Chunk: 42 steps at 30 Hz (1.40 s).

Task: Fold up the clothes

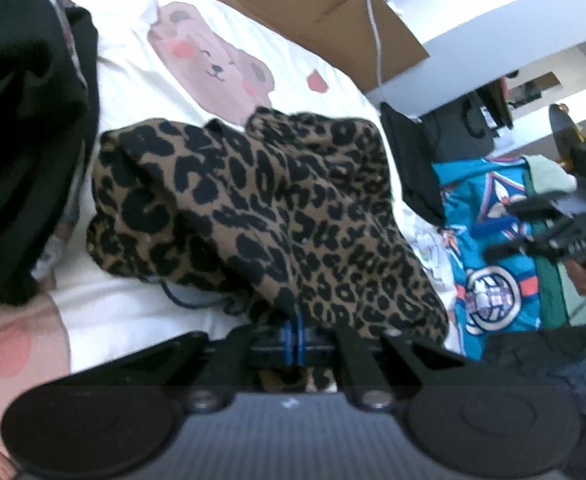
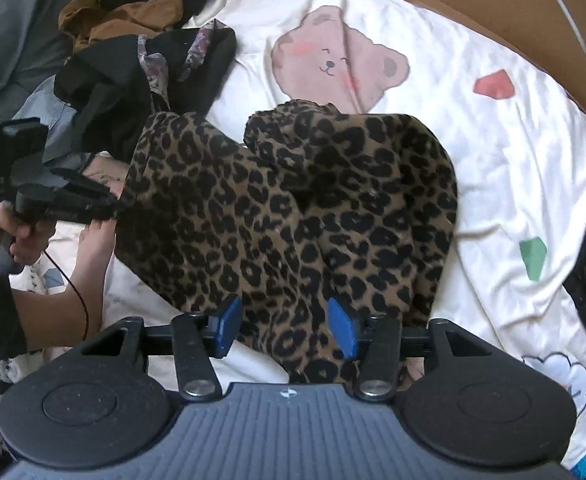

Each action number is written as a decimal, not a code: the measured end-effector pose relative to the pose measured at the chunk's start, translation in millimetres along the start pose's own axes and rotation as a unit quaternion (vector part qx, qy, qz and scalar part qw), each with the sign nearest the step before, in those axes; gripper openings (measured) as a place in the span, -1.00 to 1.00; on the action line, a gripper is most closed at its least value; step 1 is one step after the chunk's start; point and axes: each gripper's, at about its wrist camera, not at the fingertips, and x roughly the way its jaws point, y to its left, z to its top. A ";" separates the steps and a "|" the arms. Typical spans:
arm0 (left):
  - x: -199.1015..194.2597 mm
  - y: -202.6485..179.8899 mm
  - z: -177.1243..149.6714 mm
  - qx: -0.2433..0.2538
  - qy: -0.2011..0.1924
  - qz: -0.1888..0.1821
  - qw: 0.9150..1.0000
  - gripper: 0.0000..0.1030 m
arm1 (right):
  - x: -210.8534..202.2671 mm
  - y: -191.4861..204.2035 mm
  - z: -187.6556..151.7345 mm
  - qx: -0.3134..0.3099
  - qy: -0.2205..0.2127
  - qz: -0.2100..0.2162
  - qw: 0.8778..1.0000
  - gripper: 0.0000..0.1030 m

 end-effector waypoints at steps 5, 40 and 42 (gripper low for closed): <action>2.6 -7.9 -15.3 0.023 0.030 0.002 0.999 -0.93 | 14.2 10.2 28.3 -0.040 -0.026 -0.006 0.999 0.24; -18.2 29.5 72.1 -0.129 -0.078 0.117 0.982 0.03 | 161.2 -33.7 134.2 -0.107 -0.085 -0.044 0.990 0.25; -13.7 34.2 69.0 -0.139 -0.064 0.108 0.982 -0.50 | 168.2 -30.0 128.8 -0.117 -0.075 -0.047 0.989 0.26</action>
